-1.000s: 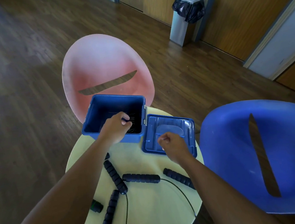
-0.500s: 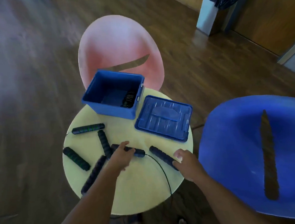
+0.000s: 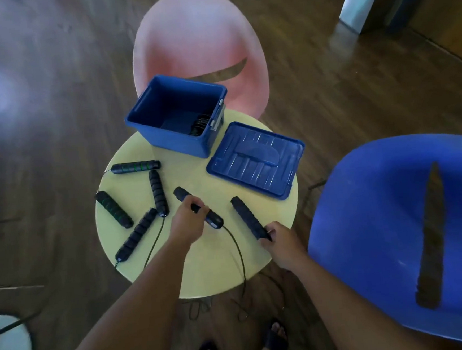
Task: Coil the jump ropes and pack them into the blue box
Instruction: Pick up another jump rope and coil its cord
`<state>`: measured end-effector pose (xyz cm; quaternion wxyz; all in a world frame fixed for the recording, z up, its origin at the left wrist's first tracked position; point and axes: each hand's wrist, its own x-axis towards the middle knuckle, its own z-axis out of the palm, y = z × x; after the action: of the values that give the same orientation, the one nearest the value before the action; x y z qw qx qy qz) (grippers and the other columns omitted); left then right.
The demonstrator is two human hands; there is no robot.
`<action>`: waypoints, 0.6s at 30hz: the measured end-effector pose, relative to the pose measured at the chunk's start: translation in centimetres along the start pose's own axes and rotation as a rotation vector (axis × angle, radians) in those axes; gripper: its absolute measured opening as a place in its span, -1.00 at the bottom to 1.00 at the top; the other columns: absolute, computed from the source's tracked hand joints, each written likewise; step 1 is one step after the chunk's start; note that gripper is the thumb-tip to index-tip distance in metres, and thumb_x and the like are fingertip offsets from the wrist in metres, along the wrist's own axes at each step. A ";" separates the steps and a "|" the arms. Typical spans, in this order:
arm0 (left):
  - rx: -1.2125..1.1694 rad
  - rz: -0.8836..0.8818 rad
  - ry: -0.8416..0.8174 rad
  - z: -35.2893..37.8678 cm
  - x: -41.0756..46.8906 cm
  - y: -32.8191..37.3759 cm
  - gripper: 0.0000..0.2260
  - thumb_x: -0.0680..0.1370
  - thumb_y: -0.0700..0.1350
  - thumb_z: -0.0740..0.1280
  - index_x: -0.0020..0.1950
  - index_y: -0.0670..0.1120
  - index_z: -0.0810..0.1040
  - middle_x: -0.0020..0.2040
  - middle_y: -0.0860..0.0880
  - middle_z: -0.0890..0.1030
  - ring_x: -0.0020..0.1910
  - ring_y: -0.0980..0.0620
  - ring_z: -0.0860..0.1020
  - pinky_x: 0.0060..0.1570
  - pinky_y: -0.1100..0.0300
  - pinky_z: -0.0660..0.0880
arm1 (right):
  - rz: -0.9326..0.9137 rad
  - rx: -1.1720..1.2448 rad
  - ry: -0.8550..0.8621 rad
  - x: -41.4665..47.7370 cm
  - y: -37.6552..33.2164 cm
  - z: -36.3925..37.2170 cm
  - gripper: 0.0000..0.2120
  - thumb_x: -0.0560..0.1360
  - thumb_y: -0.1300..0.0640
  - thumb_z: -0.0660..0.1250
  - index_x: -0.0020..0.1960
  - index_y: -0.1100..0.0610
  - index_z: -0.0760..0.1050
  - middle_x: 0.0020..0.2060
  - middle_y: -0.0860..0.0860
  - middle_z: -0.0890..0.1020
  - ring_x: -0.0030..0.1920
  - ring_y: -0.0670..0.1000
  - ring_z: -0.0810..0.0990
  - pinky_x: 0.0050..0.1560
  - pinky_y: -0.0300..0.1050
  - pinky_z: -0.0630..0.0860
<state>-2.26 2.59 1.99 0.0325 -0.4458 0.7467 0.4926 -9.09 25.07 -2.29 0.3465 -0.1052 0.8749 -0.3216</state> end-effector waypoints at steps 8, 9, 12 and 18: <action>-0.029 0.221 -0.102 -3.9 -6.5 3.5 -0.84 0.59 -0.20 0.30 -0.04 -0.05 0.31 -0.18 -0.08 0.55 -0.24 -0.05 0.50 -0.05 -0.16 0.57 | 0.077 0.788 0.025 -4.0 -5.8 -0.6 -0.86 0.54 0.28 0.30 0.08 0.15 0.52 -0.08 0.08 0.61 -0.17 -0.01 0.65 -0.01 -0.12 0.61; -0.051 0.241 -0.113 -4.7 -7.4 4.1 -0.81 0.57 -0.22 0.32 -0.04 -0.04 0.31 -0.17 -0.11 0.57 -0.24 -0.05 0.52 0.01 -0.20 0.57 | 0.059 0.831 0.023 -4.6 -7.0 -0.6 -0.86 0.54 0.30 0.26 0.04 0.14 0.53 -0.13 0.07 0.58 -0.21 0.01 0.61 0.00 -0.07 0.59; -0.107 0.305 -0.130 -7.4 -9.7 5.7 -0.72 0.52 -0.21 0.38 -0.03 0.07 0.31 -0.08 -0.15 0.67 -0.17 -0.09 0.61 0.05 -0.25 0.58 | -0.016 0.936 0.020 -6.9 -11.0 -0.8 -0.83 0.55 0.32 0.16 -0.04 0.19 0.52 -0.23 0.11 0.44 -0.30 0.04 0.43 -0.20 -0.04 0.42; -0.181 0.461 -0.086 -13.3 -14.1 9.1 -0.70 0.51 -0.16 0.46 0.04 0.10 0.38 -0.08 -0.05 0.71 -0.10 -0.11 0.67 -0.07 -0.14 0.58 | -0.248 0.959 0.034 -12.7 -19.0 -1.8 -0.82 0.48 0.16 0.19 -0.03 0.07 0.55 -0.20 0.04 0.54 -0.37 -0.06 0.43 -0.30 -0.15 0.32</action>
<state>5.05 2.40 22.17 -0.0891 -0.2433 0.7796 0.5701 -1.68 16.48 17.67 0.3005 -0.0320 0.6147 -0.7286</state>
